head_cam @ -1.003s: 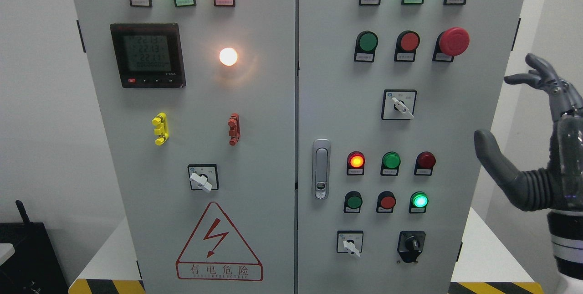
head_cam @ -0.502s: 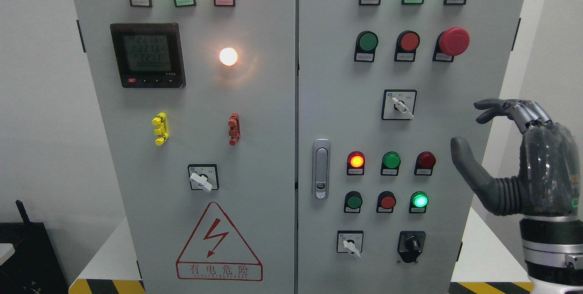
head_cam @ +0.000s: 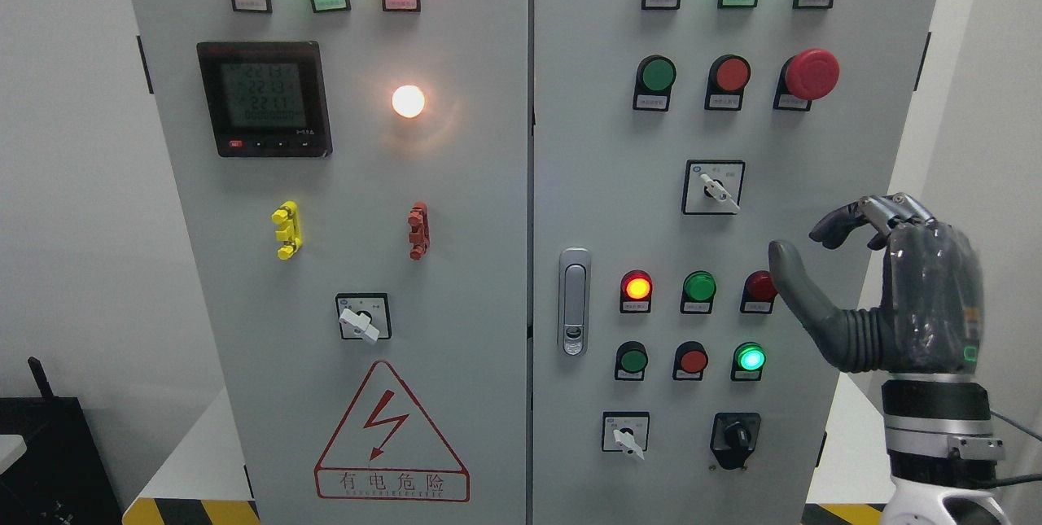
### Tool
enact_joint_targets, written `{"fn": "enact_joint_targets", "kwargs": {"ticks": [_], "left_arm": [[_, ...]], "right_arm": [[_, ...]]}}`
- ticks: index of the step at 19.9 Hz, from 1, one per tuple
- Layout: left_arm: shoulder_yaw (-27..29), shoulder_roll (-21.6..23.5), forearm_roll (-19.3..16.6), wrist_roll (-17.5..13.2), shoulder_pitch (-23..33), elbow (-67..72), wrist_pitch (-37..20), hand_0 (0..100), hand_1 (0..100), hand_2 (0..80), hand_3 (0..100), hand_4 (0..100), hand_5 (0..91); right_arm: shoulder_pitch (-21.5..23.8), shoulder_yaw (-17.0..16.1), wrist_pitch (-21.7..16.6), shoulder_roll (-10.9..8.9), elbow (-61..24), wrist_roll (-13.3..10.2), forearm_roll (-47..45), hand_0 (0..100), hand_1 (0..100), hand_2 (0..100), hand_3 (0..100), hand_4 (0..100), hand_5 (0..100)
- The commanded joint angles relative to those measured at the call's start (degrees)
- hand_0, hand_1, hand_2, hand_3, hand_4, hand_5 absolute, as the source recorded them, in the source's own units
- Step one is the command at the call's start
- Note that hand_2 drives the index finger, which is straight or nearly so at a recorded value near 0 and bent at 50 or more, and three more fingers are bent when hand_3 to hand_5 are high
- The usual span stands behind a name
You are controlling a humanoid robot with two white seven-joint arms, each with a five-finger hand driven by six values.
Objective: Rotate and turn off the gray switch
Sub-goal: 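Raise the right hand and reach toward the upper rotary switch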
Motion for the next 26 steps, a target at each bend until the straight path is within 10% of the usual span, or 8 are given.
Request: {"fn": "enact_joint_targets", "kwargs": {"ticks": [1,26], "left_arm": [[1.84,0.00,-0.44,0.04,-0.02,1.32,0.02,12,39,0.0,0,0,0.0],[1.84,0.00,-0.44,0.04,-0.02,1.32,0.02,12,39,0.0,0,0,0.0]], "right_arm": [[-1.38,2.29,1.88,3.19,3.52,0.31,3.26,6,23,63,74,57,64],[-6.30,3.79,6.10,4.25,7.22,0.31,8.19,5,40,61,71,62,70]]}}
